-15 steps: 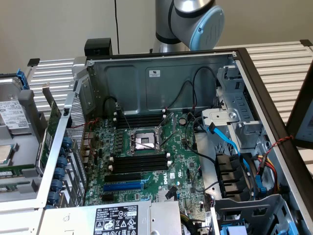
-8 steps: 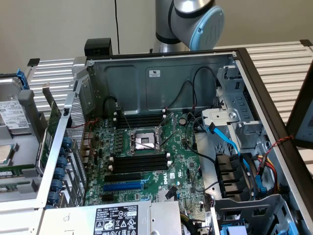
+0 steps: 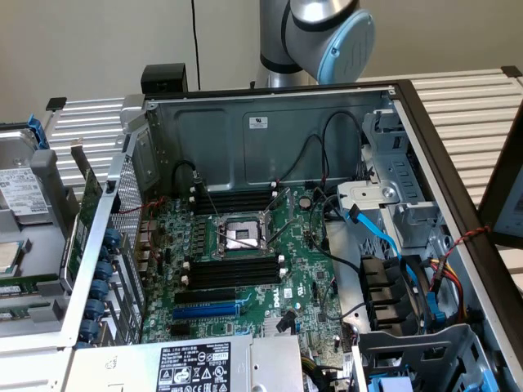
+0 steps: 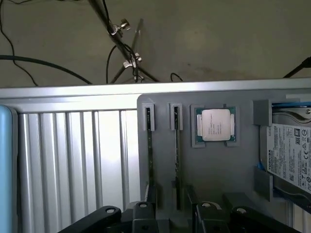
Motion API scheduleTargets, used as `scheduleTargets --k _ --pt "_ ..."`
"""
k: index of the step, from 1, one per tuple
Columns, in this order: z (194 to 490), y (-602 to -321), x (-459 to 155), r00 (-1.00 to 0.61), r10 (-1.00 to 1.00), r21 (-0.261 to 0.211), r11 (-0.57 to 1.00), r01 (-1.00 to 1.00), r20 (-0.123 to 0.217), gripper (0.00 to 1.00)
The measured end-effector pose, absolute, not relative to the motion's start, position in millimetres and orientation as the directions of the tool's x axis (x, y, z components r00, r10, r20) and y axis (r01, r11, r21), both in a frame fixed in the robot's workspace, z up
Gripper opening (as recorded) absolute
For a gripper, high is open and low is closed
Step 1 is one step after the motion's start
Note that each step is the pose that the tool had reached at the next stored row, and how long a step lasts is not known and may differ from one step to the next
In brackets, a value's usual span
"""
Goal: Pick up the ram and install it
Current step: 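Pick up the ram and move it above insertion slot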
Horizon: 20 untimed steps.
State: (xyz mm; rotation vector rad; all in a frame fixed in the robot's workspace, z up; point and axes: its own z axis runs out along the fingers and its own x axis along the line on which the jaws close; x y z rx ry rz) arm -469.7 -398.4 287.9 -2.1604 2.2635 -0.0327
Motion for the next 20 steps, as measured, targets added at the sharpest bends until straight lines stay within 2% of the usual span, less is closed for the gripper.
scheduleTargets --k 20 --pt "252 -410 -463 -0.047 -0.999 -0.024 0.047 -0.999 0.005 0.36"
